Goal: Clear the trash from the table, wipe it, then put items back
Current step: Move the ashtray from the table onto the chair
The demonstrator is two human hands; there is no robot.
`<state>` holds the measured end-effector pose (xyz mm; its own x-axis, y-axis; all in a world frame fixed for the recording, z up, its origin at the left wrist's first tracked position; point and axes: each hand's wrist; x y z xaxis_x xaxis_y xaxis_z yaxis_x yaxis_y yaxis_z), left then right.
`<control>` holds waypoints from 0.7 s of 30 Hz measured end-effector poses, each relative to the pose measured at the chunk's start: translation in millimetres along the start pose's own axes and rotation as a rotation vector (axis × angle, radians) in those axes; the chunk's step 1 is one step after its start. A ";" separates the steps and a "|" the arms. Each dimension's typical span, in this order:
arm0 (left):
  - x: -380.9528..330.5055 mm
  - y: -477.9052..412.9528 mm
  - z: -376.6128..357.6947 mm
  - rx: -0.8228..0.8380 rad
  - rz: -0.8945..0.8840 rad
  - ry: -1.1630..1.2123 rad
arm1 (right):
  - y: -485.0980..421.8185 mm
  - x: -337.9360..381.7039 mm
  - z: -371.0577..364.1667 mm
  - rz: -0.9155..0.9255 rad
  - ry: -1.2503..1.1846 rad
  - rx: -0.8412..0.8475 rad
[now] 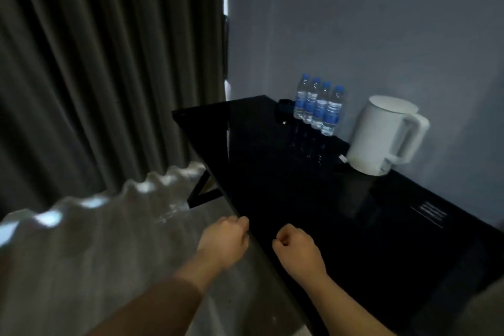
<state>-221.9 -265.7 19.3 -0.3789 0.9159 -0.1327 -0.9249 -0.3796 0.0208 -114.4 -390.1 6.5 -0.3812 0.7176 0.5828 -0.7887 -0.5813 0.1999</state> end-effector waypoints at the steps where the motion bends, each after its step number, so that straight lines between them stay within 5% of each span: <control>1: 17.3 -15.2 3.6 0.000 -0.011 -0.022 | -20.3 10.9 -5.3 0.010 -0.009 0.005; 21: 277.9 -281.1 30.3 0.012 -0.075 0.111 | -324.5 183.5 -80.3 -0.062 0.017 0.073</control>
<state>-68.1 99.5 6.6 -0.3030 0.9214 -0.2433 -0.9512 -0.3079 0.0186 32.9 -39.0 -14.6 -0.3412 0.7594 0.5540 -0.7742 -0.5613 0.2926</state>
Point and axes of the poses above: each hand's wrist, its own y-axis away from the middle knuckle, its own z-axis out of the back of the hand, x = y × z, and after that the axes turned 10 degrees about -z, right-handed
